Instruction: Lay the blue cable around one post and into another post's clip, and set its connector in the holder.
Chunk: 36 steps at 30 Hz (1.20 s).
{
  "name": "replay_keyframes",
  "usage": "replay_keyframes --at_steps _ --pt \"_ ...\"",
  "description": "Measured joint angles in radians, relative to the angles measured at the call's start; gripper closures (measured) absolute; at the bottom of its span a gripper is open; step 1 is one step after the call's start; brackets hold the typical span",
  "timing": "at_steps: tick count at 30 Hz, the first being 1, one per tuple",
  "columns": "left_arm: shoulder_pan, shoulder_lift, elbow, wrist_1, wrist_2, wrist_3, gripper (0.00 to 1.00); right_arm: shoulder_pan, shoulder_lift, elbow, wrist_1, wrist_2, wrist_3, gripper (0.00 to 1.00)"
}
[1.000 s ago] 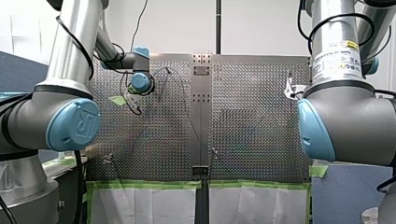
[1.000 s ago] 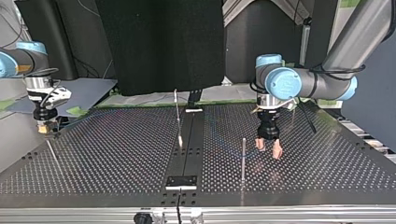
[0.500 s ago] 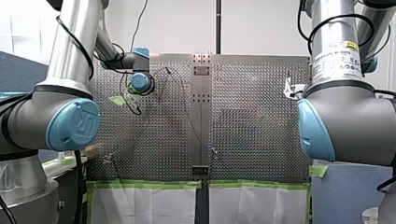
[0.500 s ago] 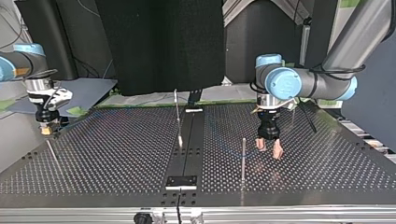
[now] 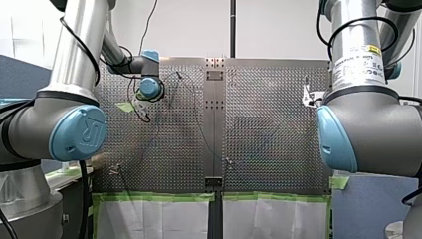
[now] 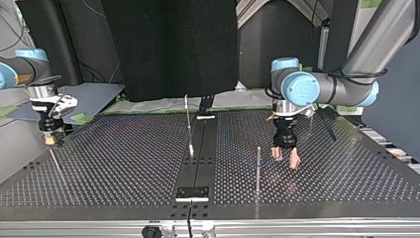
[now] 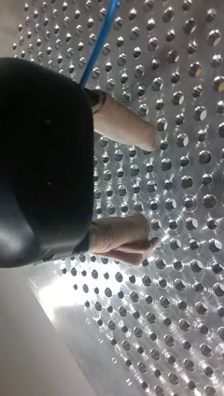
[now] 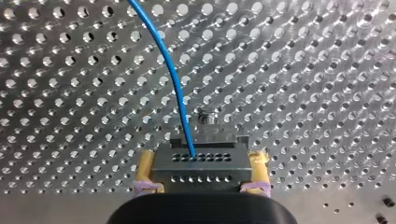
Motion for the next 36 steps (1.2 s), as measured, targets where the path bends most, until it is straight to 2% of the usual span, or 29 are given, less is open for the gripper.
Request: replay_keyframes --at_steps 6,13,36 --pt "0.0 0.0 0.0 0.0 0.0 0.001 0.0 0.0 0.009 -0.009 -0.004 -0.001 0.006 0.35" --pt "0.0 0.0 0.0 0.0 -0.001 0.001 0.0 0.005 0.028 -0.024 0.001 -0.001 0.001 0.35" --pt "0.0 0.0 0.0 0.0 -0.003 0.003 0.0 0.007 0.03 -0.05 0.009 0.002 0.007 0.35"
